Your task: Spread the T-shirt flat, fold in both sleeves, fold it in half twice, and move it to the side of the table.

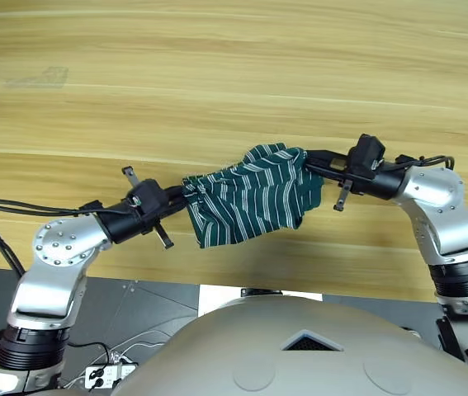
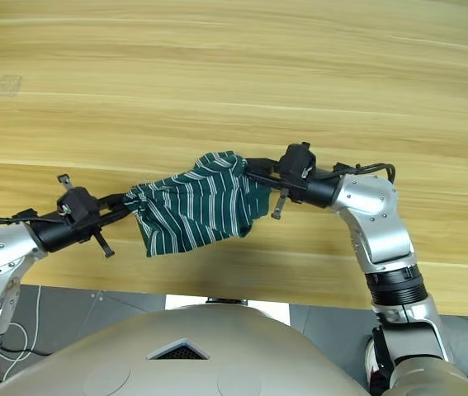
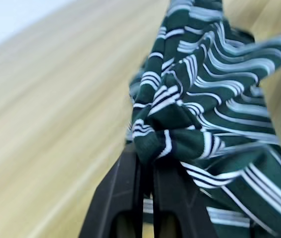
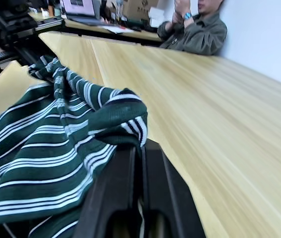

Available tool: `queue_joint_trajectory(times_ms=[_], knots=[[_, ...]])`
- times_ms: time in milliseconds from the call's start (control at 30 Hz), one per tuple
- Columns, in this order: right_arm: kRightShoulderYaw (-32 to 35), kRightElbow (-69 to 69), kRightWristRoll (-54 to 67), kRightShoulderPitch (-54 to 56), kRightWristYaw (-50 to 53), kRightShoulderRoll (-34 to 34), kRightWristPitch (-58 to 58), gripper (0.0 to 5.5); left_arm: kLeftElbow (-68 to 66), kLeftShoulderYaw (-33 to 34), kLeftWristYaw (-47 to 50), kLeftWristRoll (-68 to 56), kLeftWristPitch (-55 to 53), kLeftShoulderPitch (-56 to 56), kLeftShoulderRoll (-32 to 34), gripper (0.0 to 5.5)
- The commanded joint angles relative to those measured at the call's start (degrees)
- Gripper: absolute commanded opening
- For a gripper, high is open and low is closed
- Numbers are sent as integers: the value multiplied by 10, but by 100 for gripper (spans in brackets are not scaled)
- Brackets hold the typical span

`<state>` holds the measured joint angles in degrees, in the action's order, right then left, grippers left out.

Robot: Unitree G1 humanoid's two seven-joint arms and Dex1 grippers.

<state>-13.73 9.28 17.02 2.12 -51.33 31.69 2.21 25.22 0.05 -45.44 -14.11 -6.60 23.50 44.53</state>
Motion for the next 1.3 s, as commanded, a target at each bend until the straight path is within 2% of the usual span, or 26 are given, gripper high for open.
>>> queue_joint_trajectory(times_ms=[33, 200, 433, 600, 633, 733, 933, 1033, 1167, 1300], knots=[[-8, -42, -40, 8, 32, -32, -9, 0, -57, -12, 14, 36, 8, -11, -13, 8], [9, -69, -47, 22, 76, -86, -22, 0, -72, -36, 21, 52, 26, -4, -40, 8], [52, -112, -61, 43, 162, -151, -73, 135, -113, -13, 95, 61, 33, -44, -105, 8], [52, -139, -93, 40, 193, -165, -119, 218, -131, 16, 146, 46, 36, -76, -152, 8], [49, -142, -96, 37, 195, -167, -124, 243, -132, 19, 151, 41, 34, -79, -159, 50], [44, -149, -102, 32, 191, -170, -136, 306, -125, 15, 143, 33, 29, -71, -169, 105], [21, -140, -84, 6, 155, -169, -120, 411, -119, 5, 123, 26, 26, -56, -172, 201], [-1, -119, -55, -8, 103, -159, -80, 463, -128, 16, 155, 54, 43, -69, -180, 247], [-22, -102, -32, 8, 55, -155, -18, 470, -130, 39, 199, 62, 67, -93, -202, 318], [-35, -152, -57, 61, 54, -172, -10, 470, -142, 41, 203, 59, 79, -98, -212, 381]])
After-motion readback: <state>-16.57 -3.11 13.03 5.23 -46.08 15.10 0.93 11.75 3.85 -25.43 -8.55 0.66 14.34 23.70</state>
